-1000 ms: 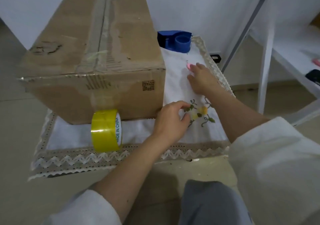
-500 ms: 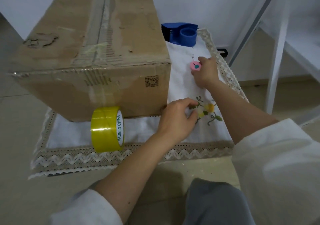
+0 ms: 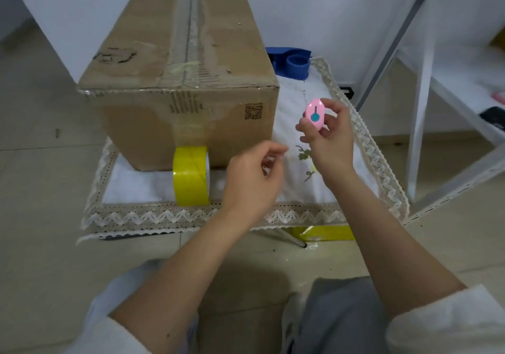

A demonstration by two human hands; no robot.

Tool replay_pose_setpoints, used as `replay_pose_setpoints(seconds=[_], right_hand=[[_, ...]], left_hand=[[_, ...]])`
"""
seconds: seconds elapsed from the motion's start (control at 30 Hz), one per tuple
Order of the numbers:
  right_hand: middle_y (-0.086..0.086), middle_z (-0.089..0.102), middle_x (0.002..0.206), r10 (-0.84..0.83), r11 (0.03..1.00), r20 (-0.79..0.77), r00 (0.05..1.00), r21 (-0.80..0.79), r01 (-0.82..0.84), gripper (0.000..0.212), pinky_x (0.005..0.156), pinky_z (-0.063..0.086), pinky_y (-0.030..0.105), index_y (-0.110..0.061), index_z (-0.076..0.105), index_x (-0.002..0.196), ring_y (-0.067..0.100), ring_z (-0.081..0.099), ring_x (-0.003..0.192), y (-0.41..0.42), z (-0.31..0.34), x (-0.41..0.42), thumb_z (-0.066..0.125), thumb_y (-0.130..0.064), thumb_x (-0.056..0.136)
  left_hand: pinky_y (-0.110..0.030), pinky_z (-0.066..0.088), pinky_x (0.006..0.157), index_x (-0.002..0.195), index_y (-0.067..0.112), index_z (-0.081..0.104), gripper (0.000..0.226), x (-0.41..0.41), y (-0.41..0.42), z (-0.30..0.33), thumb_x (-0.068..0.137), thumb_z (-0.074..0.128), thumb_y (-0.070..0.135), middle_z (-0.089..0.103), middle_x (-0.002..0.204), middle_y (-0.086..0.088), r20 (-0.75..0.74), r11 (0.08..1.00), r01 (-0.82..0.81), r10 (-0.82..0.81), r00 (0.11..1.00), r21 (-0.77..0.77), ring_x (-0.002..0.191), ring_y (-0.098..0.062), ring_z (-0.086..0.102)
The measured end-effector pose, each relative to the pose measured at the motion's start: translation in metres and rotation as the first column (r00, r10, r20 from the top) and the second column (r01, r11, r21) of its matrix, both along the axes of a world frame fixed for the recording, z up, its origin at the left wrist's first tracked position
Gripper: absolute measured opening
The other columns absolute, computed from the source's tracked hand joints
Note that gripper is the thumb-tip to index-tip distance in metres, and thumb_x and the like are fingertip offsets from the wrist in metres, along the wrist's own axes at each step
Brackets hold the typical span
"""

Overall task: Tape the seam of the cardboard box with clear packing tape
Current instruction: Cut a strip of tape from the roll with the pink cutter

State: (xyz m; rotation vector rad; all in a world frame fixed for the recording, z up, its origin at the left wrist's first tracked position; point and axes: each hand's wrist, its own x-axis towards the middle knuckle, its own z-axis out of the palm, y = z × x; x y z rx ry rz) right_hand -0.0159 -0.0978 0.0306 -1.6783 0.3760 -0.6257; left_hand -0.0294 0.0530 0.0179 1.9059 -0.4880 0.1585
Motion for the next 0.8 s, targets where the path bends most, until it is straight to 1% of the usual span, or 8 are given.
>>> replay_pose_setpoints(seconds=[0.1, 0.23, 0.3, 0.4, 0.5, 0.67, 0.73, 0.8], right_hand=[[0.011, 0.065, 0.105, 0.047, 0.997, 0.118, 0.992, -0.061, -0.04, 0.037, 0.067, 0.057, 0.023, -0.016, 0.045, 0.124, 0.015, 0.071, 0.076, 0.022, 0.004, -0.023, 0.064, -0.009, 0.092], [0.006, 0.065, 0.1, 0.139, 0.977, 0.23, 0.963, -0.189, -0.096, 0.037, 0.074, 0.059, 0.048, -0.018, 0.048, 0.124, 0.017, 0.067, 0.078, 0.043, 0.009, -0.037, 0.065, -0.011, 0.092], [0.003, 0.064, 0.1, 0.204, 0.956, 0.248, 0.947, -0.257, -0.139, 0.035, 0.07, 0.058, 0.051, -0.02, 0.05, 0.123, 0.018, 0.065, 0.078, 0.053, 0.014, -0.039, 0.065, -0.012, 0.092], [0.0, 0.063, 0.101, 0.335, 0.926, 0.235, 0.913, -0.264, -0.271, 0.029, 0.067, 0.059, 0.038, -0.013, 0.054, 0.121, 0.016, 0.064, 0.074, 0.066, 0.025, -0.037, 0.063, -0.009, 0.094], [0.004, 0.062, 0.102, 0.464, 0.885, 0.178, 0.868, -0.139, -0.445, 0.024, 0.067, 0.056, 0.022, -0.007, 0.056, 0.118, 0.017, 0.062, 0.074, 0.078, 0.026, -0.033, 0.058, -0.003, 0.095], [-0.002, 0.063, 0.106, 0.58, 0.813, -0.006, 0.815, -0.052, -0.579, 0.034, 0.076, 0.057, 0.021, -0.013, 0.053, 0.131, 0.008, 0.065, 0.075, 0.084, 0.013, -0.024, 0.052, -0.003, 0.098], [-0.003, 0.065, 0.104, 0.583, 0.811, -0.028, 0.812, -0.037, -0.583, 0.033, 0.078, 0.058, 0.021, -0.011, 0.055, 0.13, 0.006, 0.067, 0.077, 0.084, 0.01, -0.023, 0.051, -0.002, 0.098], [-0.002, 0.067, 0.103, 0.573, 0.819, -0.008, 0.819, -0.001, -0.573, 0.03, 0.08, 0.059, 0.024, -0.011, 0.057, 0.125, 0.007, 0.068, 0.08, 0.085, 0.01, -0.022, 0.051, 0.0, 0.098]], left_hand=[[-0.015, 0.051, 0.07, 0.101, 0.018, 0.073, 0.018, 0.0, 0.015, 0.007, 0.091, 0.061, 0.008, 0.072, 0.086, 0.01, 0.078, 0.998, -0.036, 0.039, 0.996, -0.044, 0.076, -0.003, 0.064], [-0.014, 0.042, 0.064, 0.095, 0.021, 0.073, 0.018, -0.001, 0.028, 0.018, 0.089, 0.062, 0.009, 0.066, 0.078, 0.009, 0.212, 0.981, -0.142, 0.167, 0.963, -0.132, 0.066, -0.003, 0.055], [-0.019, 0.041, 0.064, 0.092, 0.022, 0.072, 0.017, 0.001, 0.038, 0.022, 0.087, 0.061, 0.01, 0.065, 0.078, 0.006, 0.221, 0.943, -0.249, 0.297, 0.929, -0.219, 0.064, -0.007, 0.052], [-0.027, 0.042, 0.063, 0.086, 0.021, 0.068, 0.015, 0.009, 0.057, 0.029, 0.083, 0.057, 0.012, 0.065, 0.078, 0.003, 0.122, 0.84, -0.403, 0.472, 0.873, -0.362, 0.066, -0.013, 0.053], [-0.02, 0.045, 0.065, 0.088, 0.021, 0.064, 0.013, 0.02, 0.077, 0.029, 0.085, 0.056, 0.011, 0.061, 0.078, 0.013, -0.007, 0.779, -0.494, 0.533, 0.846, -0.385, 0.067, -0.004, 0.053], [-0.014, 0.043, 0.067, 0.087, 0.025, 0.056, 0.011, 0.031, 0.095, 0.015, 0.085, 0.061, 0.015, 0.057, 0.079, 0.014, -0.198, 0.773, -0.556, 0.519, 0.831, -0.305, 0.067, 0.001, 0.052], [-0.013, 0.043, 0.067, 0.086, 0.024, 0.055, 0.011, 0.031, 0.098, 0.009, 0.086, 0.062, 0.015, 0.056, 0.08, 0.013, -0.244, 0.78, -0.559, 0.505, 0.828, -0.282, 0.069, 0.002, 0.052], [-0.019, 0.044, 0.072, 0.083, 0.025, 0.055, 0.01, 0.029, 0.1, 0.005, 0.088, 0.062, 0.019, 0.057, 0.081, 0.011, -0.324, 0.779, -0.562, 0.475, 0.818, -0.278, 0.073, -0.002, 0.053]])
